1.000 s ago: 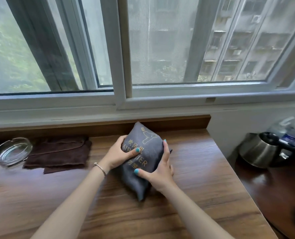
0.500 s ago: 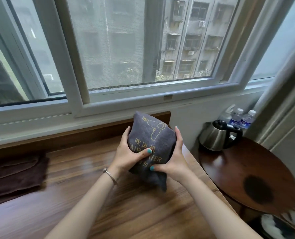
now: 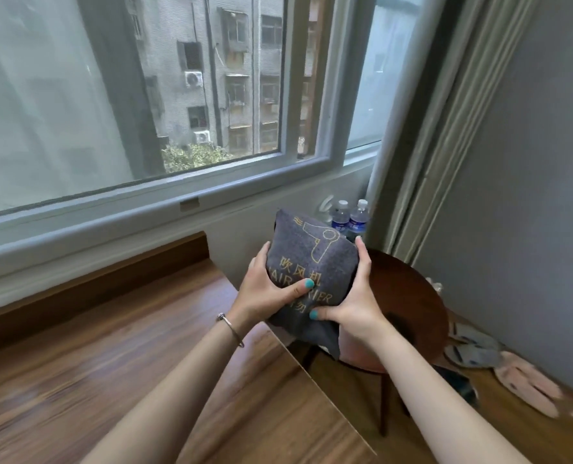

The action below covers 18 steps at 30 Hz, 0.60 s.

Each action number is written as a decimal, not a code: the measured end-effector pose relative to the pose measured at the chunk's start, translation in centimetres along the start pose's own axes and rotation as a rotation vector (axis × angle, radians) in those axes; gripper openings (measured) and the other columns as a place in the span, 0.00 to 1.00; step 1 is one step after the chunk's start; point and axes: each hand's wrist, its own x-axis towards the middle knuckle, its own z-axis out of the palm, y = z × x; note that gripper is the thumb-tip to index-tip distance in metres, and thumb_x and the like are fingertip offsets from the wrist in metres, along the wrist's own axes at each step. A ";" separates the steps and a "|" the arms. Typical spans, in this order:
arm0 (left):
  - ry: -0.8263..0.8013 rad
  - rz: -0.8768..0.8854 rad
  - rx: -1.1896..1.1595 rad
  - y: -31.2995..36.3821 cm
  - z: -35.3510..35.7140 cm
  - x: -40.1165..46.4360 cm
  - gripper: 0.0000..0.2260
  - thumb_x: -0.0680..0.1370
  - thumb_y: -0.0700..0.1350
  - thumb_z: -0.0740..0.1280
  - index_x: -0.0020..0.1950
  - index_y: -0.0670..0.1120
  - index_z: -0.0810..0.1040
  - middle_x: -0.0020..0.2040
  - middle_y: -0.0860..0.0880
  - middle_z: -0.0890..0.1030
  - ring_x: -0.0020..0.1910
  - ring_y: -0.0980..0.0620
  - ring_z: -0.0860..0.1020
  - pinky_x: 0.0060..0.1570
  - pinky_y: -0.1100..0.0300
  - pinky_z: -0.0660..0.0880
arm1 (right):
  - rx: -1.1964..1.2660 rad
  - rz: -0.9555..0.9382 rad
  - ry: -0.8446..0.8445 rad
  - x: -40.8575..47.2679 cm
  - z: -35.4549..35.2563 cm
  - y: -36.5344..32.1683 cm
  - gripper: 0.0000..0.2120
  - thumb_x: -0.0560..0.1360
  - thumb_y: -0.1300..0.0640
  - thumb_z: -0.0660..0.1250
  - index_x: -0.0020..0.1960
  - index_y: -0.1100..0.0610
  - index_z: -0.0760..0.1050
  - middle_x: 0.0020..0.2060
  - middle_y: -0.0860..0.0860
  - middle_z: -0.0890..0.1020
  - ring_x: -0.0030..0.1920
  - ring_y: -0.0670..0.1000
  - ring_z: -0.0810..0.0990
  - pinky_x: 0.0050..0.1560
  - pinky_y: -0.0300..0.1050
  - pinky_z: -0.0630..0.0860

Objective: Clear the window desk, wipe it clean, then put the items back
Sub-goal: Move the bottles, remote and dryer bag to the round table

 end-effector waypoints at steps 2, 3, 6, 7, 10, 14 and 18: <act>-0.026 0.008 0.003 0.5 3.4 1.7 0.49 0.57 0.64 0.78 0.72 0.49 0.64 0.67 0.48 0.73 0.65 0.53 0.73 0.65 0.50 0.72 | 0.001 0.024 0.038 0.7 -3.3 0.9 0.69 0.56 0.67 0.84 0.75 0.32 0.40 0.75 0.44 0.61 0.73 0.39 0.64 0.66 0.38 0.71; -0.034 0.006 0.003 0.7 5.2 2.5 0.48 0.57 0.64 0.78 0.71 0.49 0.64 0.66 0.49 0.73 0.65 0.53 0.73 0.66 0.51 0.72 | 0.008 0.032 0.049 1.2 -5.0 1.5 0.70 0.57 0.67 0.84 0.75 0.32 0.39 0.77 0.46 0.60 0.75 0.43 0.63 0.70 0.45 0.70; -0.052 -0.014 0.019 1.1 10.5 5.2 0.41 0.56 0.65 0.76 0.65 0.53 0.67 0.65 0.50 0.73 0.64 0.55 0.73 0.66 0.54 0.71 | 0.006 0.060 0.041 3.1 -10.1 3.7 0.70 0.58 0.69 0.83 0.77 0.37 0.35 0.77 0.46 0.59 0.75 0.45 0.64 0.69 0.43 0.71; -0.059 -0.025 0.018 1.2 12.2 6.2 0.41 0.56 0.64 0.76 0.64 0.53 0.67 0.64 0.50 0.74 0.64 0.55 0.73 0.66 0.55 0.71 | 0.007 0.072 0.033 3.8 -11.8 4.5 0.71 0.59 0.70 0.82 0.78 0.39 0.34 0.77 0.45 0.60 0.74 0.45 0.65 0.68 0.42 0.72; -0.070 -0.046 -0.003 1.4 17.0 9.3 0.44 0.57 0.62 0.77 0.68 0.49 0.68 0.64 0.48 0.75 0.64 0.53 0.74 0.66 0.50 0.71 | 0.024 0.111 0.021 6.0 -16.4 6.9 0.70 0.61 0.72 0.80 0.77 0.41 0.30 0.76 0.45 0.61 0.71 0.46 0.69 0.62 0.38 0.75; -0.055 -0.077 0.011 1.6 22.4 12.6 0.47 0.56 0.63 0.76 0.70 0.47 0.67 0.65 0.48 0.74 0.64 0.55 0.74 0.66 0.54 0.71 | 0.061 0.161 -0.011 8.9 -21.5 10.0 0.69 0.63 0.76 0.77 0.77 0.45 0.28 0.77 0.49 0.59 0.71 0.48 0.70 0.53 0.32 0.76; -0.062 -0.155 -0.014 0.4 26.9 15.7 0.44 0.60 0.55 0.80 0.71 0.45 0.64 0.64 0.47 0.75 0.63 0.55 0.75 0.64 0.60 0.71 | 0.086 0.182 -0.056 11.9 -25.4 13.0 0.68 0.63 0.77 0.77 0.78 0.46 0.31 0.78 0.51 0.57 0.72 0.49 0.68 0.53 0.31 0.76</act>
